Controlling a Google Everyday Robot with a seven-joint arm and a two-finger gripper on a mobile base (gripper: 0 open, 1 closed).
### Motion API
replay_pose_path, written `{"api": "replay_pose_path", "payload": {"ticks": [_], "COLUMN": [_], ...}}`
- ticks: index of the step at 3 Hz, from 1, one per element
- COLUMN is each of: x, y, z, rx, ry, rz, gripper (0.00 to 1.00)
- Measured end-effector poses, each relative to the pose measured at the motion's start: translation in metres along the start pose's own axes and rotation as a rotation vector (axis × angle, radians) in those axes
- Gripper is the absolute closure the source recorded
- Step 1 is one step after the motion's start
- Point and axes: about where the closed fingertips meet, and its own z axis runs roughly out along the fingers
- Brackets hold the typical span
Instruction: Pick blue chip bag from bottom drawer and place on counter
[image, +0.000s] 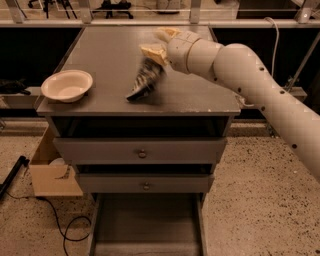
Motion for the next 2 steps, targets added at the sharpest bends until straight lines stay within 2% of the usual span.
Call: {"api": "replay_pose_path", "payload": {"ticks": [1,2], "x": [0.0,0.0], "y": [0.0001,0.0001], "z": [0.0001,0.0001], "rx": [0.0,0.0], "ry": [0.0,0.0], "rz": [0.0,0.0], "gripper": [0.0,0.0]}}
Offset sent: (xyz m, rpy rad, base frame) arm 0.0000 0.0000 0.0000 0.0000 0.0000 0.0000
